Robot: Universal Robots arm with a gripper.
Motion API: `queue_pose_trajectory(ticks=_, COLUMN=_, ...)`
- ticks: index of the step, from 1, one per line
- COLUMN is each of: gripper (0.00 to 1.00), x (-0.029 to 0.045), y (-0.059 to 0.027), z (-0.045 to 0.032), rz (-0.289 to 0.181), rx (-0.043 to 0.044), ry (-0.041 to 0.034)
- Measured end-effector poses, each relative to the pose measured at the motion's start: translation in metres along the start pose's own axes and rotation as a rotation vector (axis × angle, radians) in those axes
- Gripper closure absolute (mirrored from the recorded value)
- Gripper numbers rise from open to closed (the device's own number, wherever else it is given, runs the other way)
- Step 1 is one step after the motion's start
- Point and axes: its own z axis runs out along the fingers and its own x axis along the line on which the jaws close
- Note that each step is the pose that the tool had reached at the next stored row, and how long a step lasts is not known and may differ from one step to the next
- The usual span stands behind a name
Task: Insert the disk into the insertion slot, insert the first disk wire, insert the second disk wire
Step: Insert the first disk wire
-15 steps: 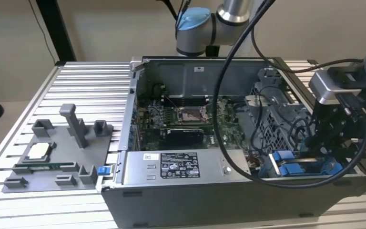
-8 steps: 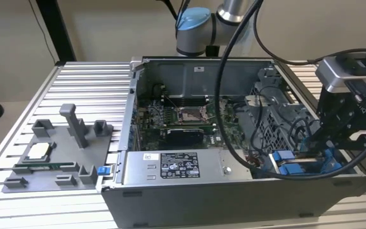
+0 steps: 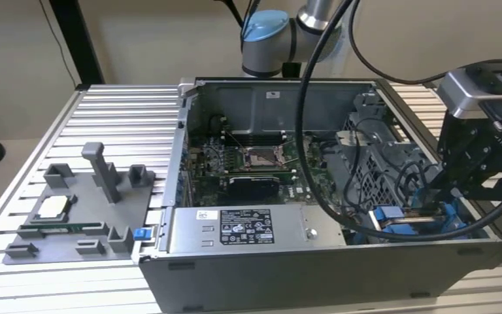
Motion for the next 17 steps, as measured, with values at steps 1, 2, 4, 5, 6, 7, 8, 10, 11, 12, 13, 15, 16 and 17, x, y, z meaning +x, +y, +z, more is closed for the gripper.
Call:
queue_pose_trajectory(ticks=1, gripper=1.00, x=0.0000, y=0.0000, z=-0.0002, rz=0.000, rx=0.0000, ry=0.0003)
queue_pose_trajectory(ticks=2, gripper=1.00, x=-0.0001, y=-0.0001, z=-0.0003, rz=0.000, rx=0.0000, ry=0.0004)
queue_pose_trajectory(ticks=4, gripper=1.00, x=-0.0001, y=-0.0015, z=-0.0005, rz=0.000, rx=0.0000, ry=0.0007)
queue_pose_trajectory(ticks=5, gripper=1.00, x=-0.0002, y=-0.0024, z=-0.0006, rz=0.000, rx=-0.0001, ry=0.0005)
queue_pose_trajectory(ticks=6, gripper=1.00, x=-0.0004, y=-0.0032, z=-0.0013, rz=0.000, rx=-0.0003, ry=0.0004)
queue_pose_trajectory(ticks=7, gripper=1.00, x=-0.0006, y=-0.0039, z=-0.0026, rz=0.000, rx=-0.0009, ry=0.0003)
queue_pose_trajectory(ticks=8, gripper=1.00, x=-0.0009, y=-0.0045, z=-0.0048, rz=0.000, rx=-0.0019, ry=0.0003)
queue_pose_trajectory(ticks=10, gripper=1.00, x=-0.0015, y=-0.0055, z=-0.0097, rz=0.000, rx=-0.0034, ry=0.0003)
queue_pose_trajectory(ticks=11, gripper=1.00, x=-0.0018, y=-0.0061, z=-0.0117, rz=0.000, rx=-0.0038, ry=0.0001)
queue_pose_trajectory(ticks=12, gripper=1.00, x=-0.0020, y=-0.0072, z=-0.0130, rz=0.000, rx=-0.0041, ry=-0.0003)
queue_pose_trajectory(ticks=13, gripper=1.00, x=-0.0022, y=-0.0088, z=-0.0135, rz=0.000, rx=-0.0043, ry=-0.0013)
queue_pose_trajectory(ticks=15, gripper=1.00, x=-0.0025, y=-0.0128, z=-0.0137, rz=-0.001, rx=-0.0047, ry=-0.0048)
queue_pose_trajectory(ticks=16, gripper=1.00, x=-0.0025, y=-0.0146, z=-0.0137, rz=-0.002, rx=-0.0049, ry=-0.0061)
queue_pose_trajectory(ticks=17, gripper=1.00, x=-0.0026, y=-0.0164, z=-0.0137, rz=-0.003, rx=-0.0051, ry=-0.0072)
